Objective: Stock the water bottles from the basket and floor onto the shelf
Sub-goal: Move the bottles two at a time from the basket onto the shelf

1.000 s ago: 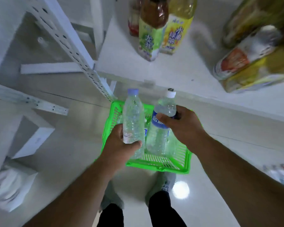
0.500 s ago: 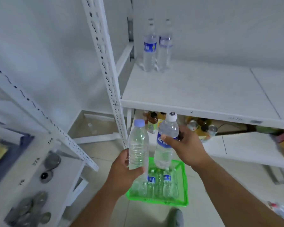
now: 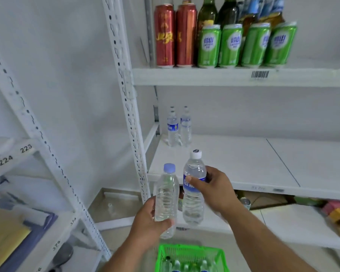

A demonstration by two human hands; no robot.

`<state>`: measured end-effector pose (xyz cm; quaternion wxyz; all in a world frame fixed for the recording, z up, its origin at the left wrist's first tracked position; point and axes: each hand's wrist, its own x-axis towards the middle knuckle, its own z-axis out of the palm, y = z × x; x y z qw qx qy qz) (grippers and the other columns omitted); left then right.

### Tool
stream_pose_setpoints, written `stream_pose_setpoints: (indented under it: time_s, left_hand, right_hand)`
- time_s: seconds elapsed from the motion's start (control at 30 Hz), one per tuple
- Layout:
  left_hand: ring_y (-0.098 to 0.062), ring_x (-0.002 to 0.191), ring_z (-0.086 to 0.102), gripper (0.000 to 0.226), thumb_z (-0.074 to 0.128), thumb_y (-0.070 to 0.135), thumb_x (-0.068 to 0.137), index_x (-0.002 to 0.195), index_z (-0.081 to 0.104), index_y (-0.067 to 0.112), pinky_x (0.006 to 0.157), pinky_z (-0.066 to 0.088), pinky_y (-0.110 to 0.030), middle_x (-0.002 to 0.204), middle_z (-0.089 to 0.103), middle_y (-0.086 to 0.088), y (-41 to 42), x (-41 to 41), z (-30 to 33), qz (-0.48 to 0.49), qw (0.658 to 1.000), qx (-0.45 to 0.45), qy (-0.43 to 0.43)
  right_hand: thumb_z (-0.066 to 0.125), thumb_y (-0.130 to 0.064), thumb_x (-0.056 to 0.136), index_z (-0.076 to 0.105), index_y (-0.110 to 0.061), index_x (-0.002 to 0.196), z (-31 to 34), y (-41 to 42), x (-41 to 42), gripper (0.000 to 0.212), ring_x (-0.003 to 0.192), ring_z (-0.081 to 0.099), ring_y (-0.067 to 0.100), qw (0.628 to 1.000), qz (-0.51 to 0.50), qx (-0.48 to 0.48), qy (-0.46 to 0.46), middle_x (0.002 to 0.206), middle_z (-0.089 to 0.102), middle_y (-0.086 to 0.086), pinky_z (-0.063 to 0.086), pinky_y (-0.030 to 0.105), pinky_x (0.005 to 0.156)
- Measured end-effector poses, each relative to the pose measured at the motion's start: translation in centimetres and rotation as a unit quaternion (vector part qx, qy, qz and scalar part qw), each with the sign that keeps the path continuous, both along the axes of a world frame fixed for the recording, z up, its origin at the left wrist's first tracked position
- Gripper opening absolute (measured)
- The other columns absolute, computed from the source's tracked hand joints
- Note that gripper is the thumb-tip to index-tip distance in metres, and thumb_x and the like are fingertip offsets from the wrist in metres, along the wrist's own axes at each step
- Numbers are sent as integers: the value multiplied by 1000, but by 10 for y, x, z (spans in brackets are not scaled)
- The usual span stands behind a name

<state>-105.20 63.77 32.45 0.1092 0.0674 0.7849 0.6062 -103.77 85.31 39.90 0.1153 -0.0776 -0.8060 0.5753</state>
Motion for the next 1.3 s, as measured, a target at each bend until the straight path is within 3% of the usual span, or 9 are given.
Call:
stream_pose_setpoints:
  time_s: [0.13,0.27,0.47,0.6,0.77,0.87,0.97,1.2,1.3]
  left_hand:
    - [-13,100,72,63,82,2,64,119,62,24,92,55,-36,106,76,5,21,-17,8,15,1000,8,4]
    - [-11,94,73,57,78,-7,69,116,63,22,86,55,-30,101,77,6,50,-34,17,47,999,10,7]
    - [-4,87,72,54,79,-6,71,112,62,24,75,51,-21,96,77,11,87,-55,18,90,996,-3,15]
    - [-1,88,71,55,81,-2,71,111,62,29,74,51,-18,98,76,11,100,-70,18,101,995,-11,13]
    - [-5,92,70,57,82,4,71,114,62,35,81,55,-26,100,75,11,102,-99,18,98,995,-22,11]
    - [-1,91,68,54,81,5,73,107,60,41,76,53,-21,97,74,13,99,-118,18,90,995,-30,13]
    - [-5,96,68,54,81,6,74,108,59,40,81,53,-24,101,73,12,96,-143,15,71,997,-24,10]
    - [4,97,61,60,81,7,76,121,53,35,70,46,-10,108,68,13,96,-205,4,43,999,-12,14]
    - [3,98,62,60,81,7,75,120,54,36,75,48,-12,107,68,14,101,-231,-2,37,999,-18,19]
  right_hand:
    - [74,-53,75,73,-30,97,9,22,-17,32,85,72,12,1000,0,10,10,92,76,-9,59,46,84]
    - [76,-44,81,72,-31,97,15,51,-40,21,84,71,7,1000,9,22,9,91,75,-12,58,36,82]
    - [79,-38,81,70,-28,102,19,84,-72,25,84,70,4,999,38,11,-2,92,75,-12,50,22,74]
    - [78,-38,82,70,-28,105,21,94,-92,27,86,70,7,999,45,14,-15,94,74,-11,52,23,75]
    - [78,-37,83,69,-26,108,19,97,-119,28,87,69,8,999,39,11,-19,96,74,-10,46,20,71]
    - [78,-38,83,69,-26,109,17,94,-139,30,88,68,10,999,28,19,-29,96,73,-10,47,22,73]
    - [78,-36,83,67,-28,108,18,90,-157,29,89,68,9,999,16,15,-37,98,72,-11,49,22,75]
    - [79,-34,82,65,-32,107,12,83,-204,28,87,66,6,998,-18,25,-47,97,70,-11,48,18,71]
    - [80,-36,81,65,-35,107,6,85,-226,30,89,67,9,998,-33,19,-56,99,70,-12,51,23,77]
